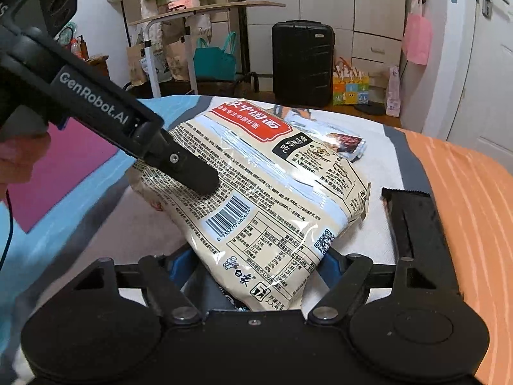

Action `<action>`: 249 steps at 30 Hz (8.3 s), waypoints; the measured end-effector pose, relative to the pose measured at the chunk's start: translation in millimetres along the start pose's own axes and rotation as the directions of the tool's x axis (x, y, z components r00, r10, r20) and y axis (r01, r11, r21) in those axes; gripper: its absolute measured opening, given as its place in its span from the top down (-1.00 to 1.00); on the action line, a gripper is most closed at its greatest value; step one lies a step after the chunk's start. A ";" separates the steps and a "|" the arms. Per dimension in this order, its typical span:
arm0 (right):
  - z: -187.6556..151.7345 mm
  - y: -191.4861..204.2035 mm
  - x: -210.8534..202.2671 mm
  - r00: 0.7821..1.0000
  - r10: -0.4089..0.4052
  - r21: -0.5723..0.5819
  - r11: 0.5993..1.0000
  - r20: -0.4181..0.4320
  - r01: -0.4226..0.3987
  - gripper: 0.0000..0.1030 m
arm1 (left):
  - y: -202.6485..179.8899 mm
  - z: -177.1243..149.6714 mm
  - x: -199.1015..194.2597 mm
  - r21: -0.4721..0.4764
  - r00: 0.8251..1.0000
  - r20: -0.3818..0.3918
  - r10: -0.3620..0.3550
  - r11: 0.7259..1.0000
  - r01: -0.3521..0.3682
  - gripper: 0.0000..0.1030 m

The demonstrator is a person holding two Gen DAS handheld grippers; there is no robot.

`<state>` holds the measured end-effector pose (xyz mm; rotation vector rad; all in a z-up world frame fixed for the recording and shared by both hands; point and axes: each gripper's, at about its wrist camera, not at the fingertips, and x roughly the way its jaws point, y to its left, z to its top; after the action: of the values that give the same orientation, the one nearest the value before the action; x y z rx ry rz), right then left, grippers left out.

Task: Organize snacks
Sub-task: 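Carry the noodle bag with both grippers and lower it into the pink box, then open both grippers to release the noodle bag in the box, then move both grippers back to the black pack lying on the bed, then grasp the black pack with both grippers together, then carry the black pack with both grippers over the pink box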

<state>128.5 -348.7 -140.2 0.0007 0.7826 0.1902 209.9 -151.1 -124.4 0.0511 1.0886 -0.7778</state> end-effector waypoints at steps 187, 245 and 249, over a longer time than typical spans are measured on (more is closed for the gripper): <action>-37.6 -96.1 -28.7 0.985 -0.153 -0.058 0.986 0.083 0.158 -0.12 | -145.0 -7.4 111.2 -0.212 0.994 0.094 -0.063 0.974 0.081 0.01; 85.6 152.4 -141.3 0.972 0.228 -0.382 0.894 -0.062 -0.235 -0.10 | -32.9 -122.2 -220.3 -0.489 0.966 0.188 0.176 0.870 -0.063 0.30; 101.0 178.8 -128.5 0.961 0.267 -0.410 0.870 -0.072 -0.273 -0.10 | -8.6 -125.0 -239.0 -0.521 0.955 0.192 0.226 0.848 -0.096 0.30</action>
<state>79.9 -187.8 34.3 -0.2989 0.7397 0.6248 52.9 22.0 10.4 -0.3903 1.0047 -0.3120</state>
